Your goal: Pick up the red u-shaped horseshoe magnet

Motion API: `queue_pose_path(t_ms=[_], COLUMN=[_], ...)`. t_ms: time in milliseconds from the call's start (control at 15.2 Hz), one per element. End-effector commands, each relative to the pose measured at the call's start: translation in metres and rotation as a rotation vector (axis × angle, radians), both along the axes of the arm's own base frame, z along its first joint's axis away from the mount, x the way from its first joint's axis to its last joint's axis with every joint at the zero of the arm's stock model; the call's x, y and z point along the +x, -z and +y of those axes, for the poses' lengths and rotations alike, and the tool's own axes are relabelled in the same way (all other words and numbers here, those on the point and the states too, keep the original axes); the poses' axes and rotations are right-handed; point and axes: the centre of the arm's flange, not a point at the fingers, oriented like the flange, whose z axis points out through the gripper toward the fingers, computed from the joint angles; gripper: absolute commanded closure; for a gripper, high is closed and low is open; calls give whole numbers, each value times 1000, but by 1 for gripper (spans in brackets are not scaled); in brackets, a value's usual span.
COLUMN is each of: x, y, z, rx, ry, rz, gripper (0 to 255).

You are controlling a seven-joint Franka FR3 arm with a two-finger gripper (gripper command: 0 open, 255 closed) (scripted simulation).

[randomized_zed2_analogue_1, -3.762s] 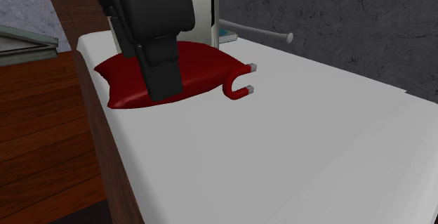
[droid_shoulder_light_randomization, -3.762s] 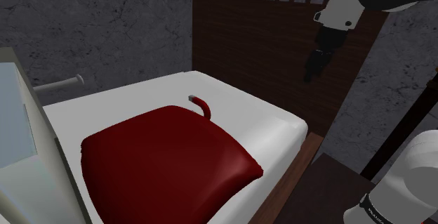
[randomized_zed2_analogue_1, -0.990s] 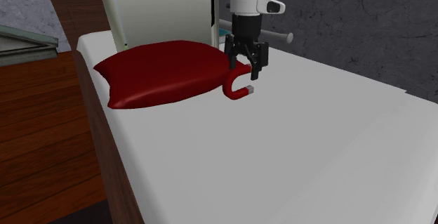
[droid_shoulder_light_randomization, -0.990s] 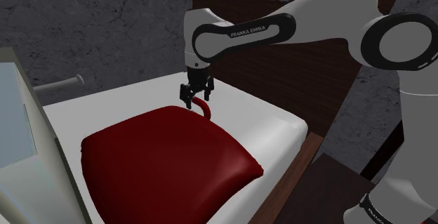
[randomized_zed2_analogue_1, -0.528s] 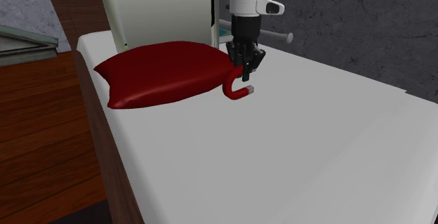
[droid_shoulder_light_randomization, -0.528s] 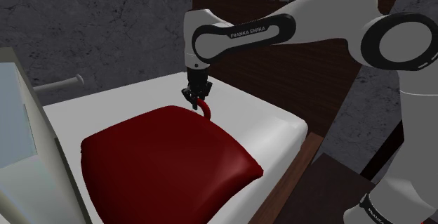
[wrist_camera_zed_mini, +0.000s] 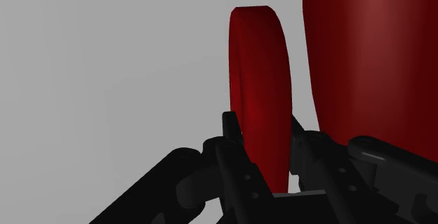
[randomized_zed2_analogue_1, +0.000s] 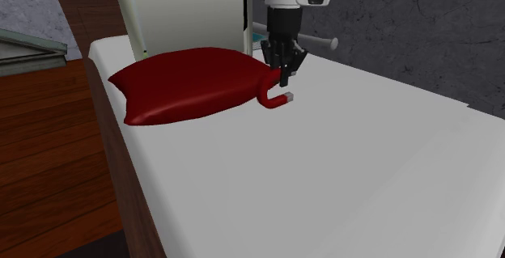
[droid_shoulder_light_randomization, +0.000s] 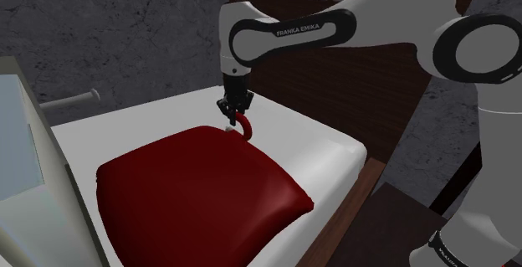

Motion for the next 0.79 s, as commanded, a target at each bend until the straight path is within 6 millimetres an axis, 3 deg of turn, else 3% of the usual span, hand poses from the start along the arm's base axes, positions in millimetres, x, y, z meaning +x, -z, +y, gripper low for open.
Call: queue_pose_path(t_ms=[0,594,726], x=[1,1,1], y=[-11,-59,-59], z=[0,0,0], rx=[0,0,0], ry=[0,0,0], rz=[0,0,0], gripper=[255,255,255])
